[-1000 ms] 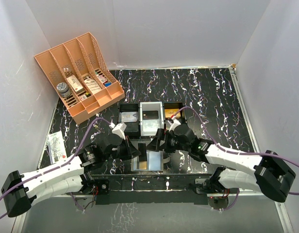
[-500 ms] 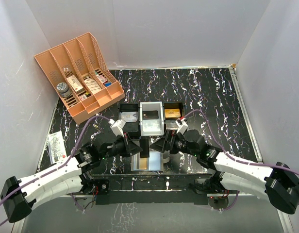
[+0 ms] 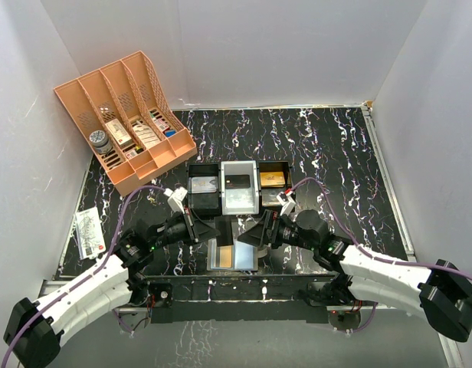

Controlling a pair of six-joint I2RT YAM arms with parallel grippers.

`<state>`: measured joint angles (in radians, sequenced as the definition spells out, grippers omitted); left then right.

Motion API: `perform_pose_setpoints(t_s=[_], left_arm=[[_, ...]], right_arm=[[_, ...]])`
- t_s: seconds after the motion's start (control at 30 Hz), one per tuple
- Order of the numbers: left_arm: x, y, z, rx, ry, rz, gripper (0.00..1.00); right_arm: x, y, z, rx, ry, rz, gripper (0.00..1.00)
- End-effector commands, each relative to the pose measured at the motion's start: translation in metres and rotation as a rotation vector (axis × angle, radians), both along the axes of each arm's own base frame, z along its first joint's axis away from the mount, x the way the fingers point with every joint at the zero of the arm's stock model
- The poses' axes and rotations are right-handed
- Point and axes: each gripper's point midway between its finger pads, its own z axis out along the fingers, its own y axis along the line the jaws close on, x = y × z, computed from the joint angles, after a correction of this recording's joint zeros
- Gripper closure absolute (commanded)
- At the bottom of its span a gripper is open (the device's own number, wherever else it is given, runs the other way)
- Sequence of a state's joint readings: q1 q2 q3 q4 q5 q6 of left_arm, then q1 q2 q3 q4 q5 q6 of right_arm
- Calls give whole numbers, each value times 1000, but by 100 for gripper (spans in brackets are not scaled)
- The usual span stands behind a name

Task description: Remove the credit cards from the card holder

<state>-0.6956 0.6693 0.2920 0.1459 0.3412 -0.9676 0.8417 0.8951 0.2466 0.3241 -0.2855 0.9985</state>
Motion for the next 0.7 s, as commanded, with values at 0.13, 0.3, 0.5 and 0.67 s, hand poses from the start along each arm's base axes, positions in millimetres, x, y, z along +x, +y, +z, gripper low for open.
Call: perform_pose_setpoints(t_s=[0.13, 0.3, 0.5, 0.67], left_arm=[[-9, -9, 24, -60, -56, -97, 100], [-12, -17, 31, -117, -60, -131, 100], [-14, -20, 36, -167, -48, -140, 100], [-15, -18, 37, -179, -33, -129, 100]], right_arm=[[20, 2, 36, 67, -77, -6, 16], [11, 13, 52, 138, -88, 110, 22], [8, 24, 74, 201, -106, 178, 36], [9, 24, 78, 214, -109, 172, 43]])
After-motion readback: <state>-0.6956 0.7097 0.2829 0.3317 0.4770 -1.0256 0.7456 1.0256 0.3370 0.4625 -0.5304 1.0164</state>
